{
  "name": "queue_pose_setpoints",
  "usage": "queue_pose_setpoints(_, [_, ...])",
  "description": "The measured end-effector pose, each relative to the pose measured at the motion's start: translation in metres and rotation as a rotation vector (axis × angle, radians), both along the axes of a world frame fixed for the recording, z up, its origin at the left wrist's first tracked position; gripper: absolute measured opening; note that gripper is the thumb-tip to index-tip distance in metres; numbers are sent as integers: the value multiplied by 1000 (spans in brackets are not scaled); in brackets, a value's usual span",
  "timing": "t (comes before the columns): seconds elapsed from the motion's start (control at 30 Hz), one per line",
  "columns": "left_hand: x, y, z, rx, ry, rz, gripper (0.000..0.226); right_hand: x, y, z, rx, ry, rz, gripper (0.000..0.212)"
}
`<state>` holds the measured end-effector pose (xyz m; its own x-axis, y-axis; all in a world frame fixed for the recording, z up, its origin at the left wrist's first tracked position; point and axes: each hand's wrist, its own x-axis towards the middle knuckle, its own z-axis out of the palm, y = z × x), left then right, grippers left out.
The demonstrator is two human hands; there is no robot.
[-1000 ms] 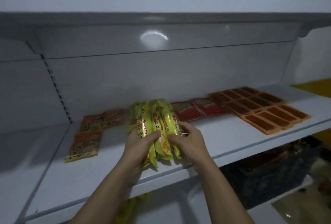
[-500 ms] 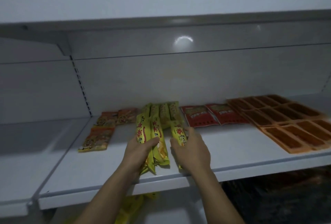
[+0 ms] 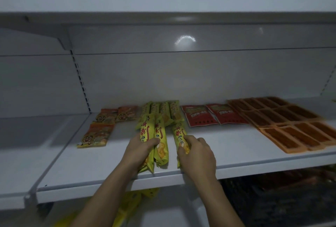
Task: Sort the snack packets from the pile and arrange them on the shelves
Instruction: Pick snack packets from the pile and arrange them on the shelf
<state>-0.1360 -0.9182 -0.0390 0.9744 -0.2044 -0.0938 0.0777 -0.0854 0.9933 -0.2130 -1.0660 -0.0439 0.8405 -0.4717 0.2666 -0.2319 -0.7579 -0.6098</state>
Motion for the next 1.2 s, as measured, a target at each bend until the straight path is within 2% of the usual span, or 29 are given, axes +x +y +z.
queue_pose_setpoints(0.27, [-4,1,6,-47,58,-95,14,4,-3,-8,-65,-61,-39,41])
queue_pose_setpoints(0.4, [-8,6,9,-99,72,-170,18,-5,14,-12,-23,-442,-35,29])
queue_pose_setpoints(0.47, [-8,10,9,-157,78,-178,21,-13,31,-11,80,-516,31,27])
queue_pose_setpoints(0.6, [-8,21,9,-386,155,-212,29,-16,59,-5,211,-305,245,47])
queue_pose_setpoints(0.67, [-8,25,11,-451,190,-209,27,-12,68,2,349,-241,319,51])
queue_pose_setpoints(0.8, [-5,26,10,-382,189,-140,22,-5,71,9,490,-237,241,51])
queue_pose_setpoints(0.87, [-2,25,10,-268,151,-121,17,-3,67,11,391,-235,151,50])
queue_pose_setpoints(0.93, [3,26,13,-181,143,-101,16,-2,64,12,166,-200,71,45])
queue_pose_setpoints(1.07, [12,33,16,-153,161,-107,19,4,73,6,-216,-106,-64,34])
queue_pose_setpoints(1.2, [17,40,20,-184,153,-167,22,13,81,0,-392,-88,-154,34])
